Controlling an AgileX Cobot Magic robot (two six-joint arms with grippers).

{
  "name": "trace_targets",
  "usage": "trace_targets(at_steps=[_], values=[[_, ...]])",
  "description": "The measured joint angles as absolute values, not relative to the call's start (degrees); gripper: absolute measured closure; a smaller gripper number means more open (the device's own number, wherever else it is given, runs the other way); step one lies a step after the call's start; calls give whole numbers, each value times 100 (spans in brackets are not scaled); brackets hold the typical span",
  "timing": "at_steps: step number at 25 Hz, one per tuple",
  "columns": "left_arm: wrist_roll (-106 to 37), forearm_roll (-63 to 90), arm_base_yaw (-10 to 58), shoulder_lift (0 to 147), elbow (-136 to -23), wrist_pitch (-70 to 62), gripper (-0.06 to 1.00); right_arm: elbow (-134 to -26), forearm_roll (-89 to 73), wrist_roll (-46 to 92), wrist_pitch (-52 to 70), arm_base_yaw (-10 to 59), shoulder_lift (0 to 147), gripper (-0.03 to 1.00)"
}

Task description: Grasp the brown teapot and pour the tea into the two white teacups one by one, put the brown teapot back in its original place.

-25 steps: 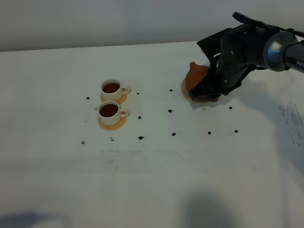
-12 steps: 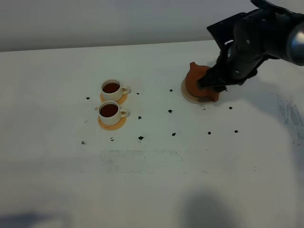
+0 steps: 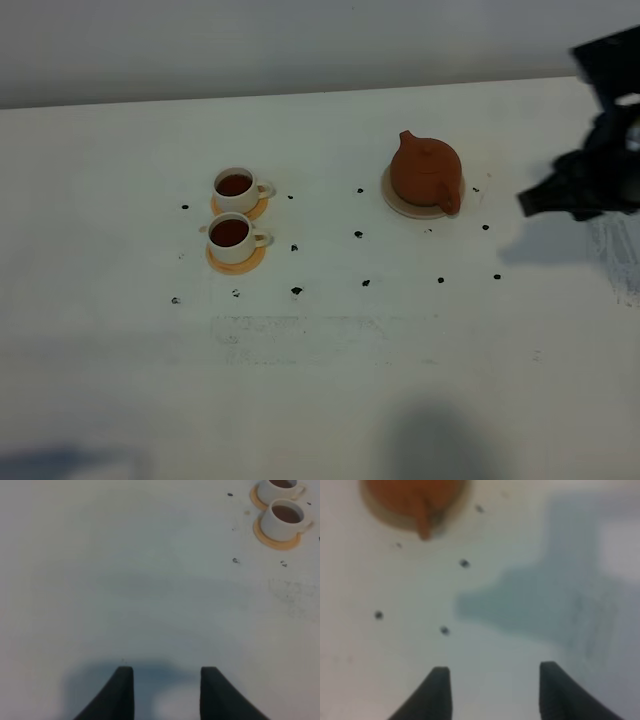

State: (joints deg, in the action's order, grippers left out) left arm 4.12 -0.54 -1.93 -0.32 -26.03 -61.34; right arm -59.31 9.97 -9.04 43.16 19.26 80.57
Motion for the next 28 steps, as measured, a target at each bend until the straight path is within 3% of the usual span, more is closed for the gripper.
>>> trace_targets(at_steps=[18,28], values=[[412,-54,-193,-32,-2603,-6134,64,-4083,1055,-1225,6166,1911,3283,61],[412,-54,-193,-32,-2603,-6134,64,-3317,571,-691,6654,1911,1898,61]])
